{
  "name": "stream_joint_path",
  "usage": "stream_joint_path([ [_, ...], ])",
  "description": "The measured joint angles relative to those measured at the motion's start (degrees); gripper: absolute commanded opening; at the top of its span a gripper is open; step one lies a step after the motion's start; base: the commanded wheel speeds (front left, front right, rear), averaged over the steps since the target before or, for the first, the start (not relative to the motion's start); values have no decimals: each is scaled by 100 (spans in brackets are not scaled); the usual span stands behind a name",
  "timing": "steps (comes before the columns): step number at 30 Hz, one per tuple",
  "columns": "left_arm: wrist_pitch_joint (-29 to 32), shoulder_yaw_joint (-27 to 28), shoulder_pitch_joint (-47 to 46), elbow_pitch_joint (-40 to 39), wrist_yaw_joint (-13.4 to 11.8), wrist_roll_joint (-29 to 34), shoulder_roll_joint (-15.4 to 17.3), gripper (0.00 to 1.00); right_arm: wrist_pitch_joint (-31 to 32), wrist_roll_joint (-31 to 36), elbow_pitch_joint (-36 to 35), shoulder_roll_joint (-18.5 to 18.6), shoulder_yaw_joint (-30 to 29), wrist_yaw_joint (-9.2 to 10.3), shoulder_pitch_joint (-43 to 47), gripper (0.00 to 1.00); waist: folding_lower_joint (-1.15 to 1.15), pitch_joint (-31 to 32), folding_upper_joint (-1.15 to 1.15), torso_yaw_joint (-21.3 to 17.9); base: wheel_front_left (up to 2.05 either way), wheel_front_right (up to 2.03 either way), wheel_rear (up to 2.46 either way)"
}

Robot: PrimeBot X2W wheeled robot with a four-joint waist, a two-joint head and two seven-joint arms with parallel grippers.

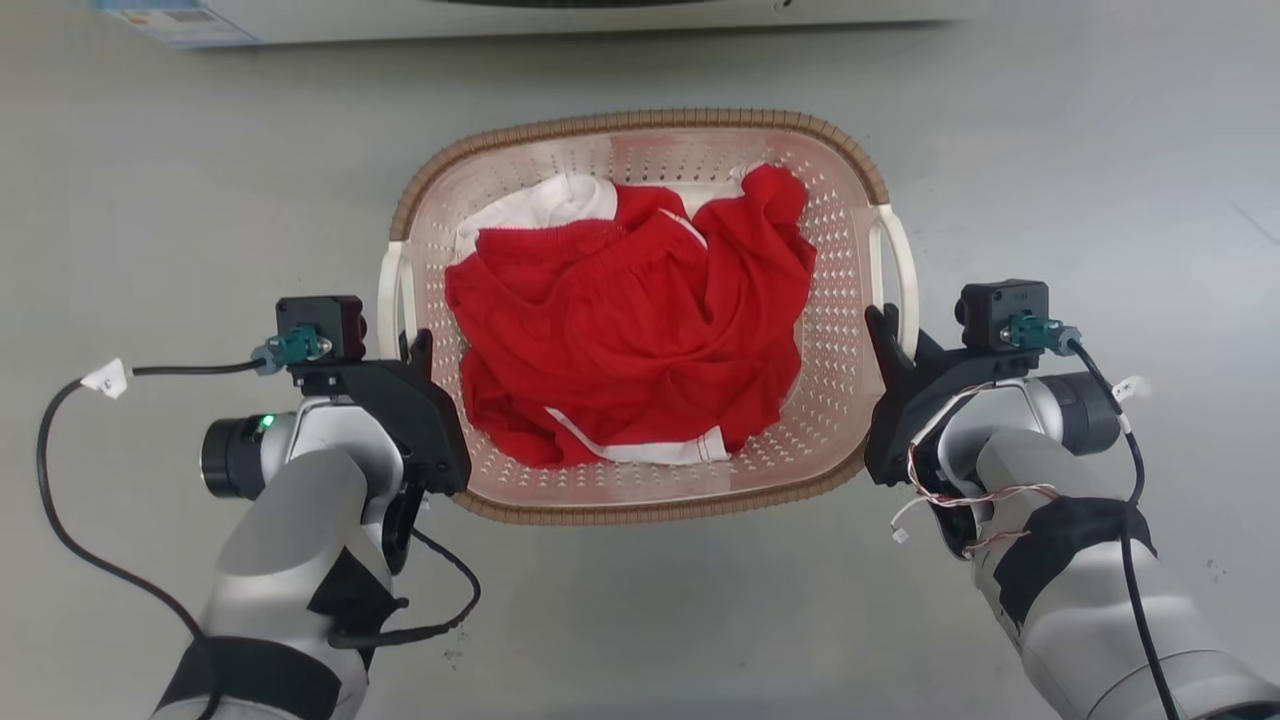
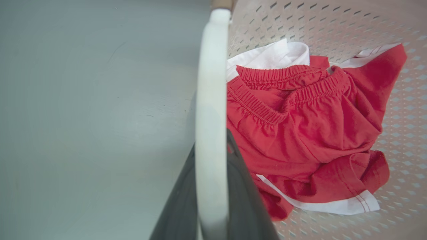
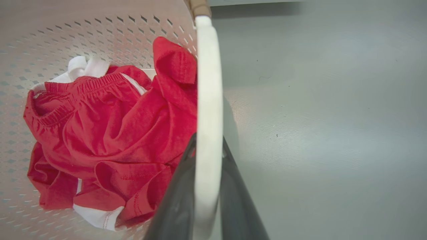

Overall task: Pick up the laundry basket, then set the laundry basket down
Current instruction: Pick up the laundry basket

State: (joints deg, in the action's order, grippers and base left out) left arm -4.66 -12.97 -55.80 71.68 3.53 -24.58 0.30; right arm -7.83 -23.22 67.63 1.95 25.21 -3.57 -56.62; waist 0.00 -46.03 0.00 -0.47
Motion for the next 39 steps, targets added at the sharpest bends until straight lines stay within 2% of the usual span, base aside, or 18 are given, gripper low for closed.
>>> stream_joint_path([
  [16, 156, -25, 778, 165, 52, -125, -108, 0, 274, -379, 302, -66, 153, -100, 735, 0, -1, 1026, 0, 16, 0, 0, 0],
  [39, 660, -380, 2172, 201, 60, -809, -115, 0, 937, -1022, 247, -92, 653, -149, 2019, 0, -2, 2816, 0, -56, 0, 0, 0],
])
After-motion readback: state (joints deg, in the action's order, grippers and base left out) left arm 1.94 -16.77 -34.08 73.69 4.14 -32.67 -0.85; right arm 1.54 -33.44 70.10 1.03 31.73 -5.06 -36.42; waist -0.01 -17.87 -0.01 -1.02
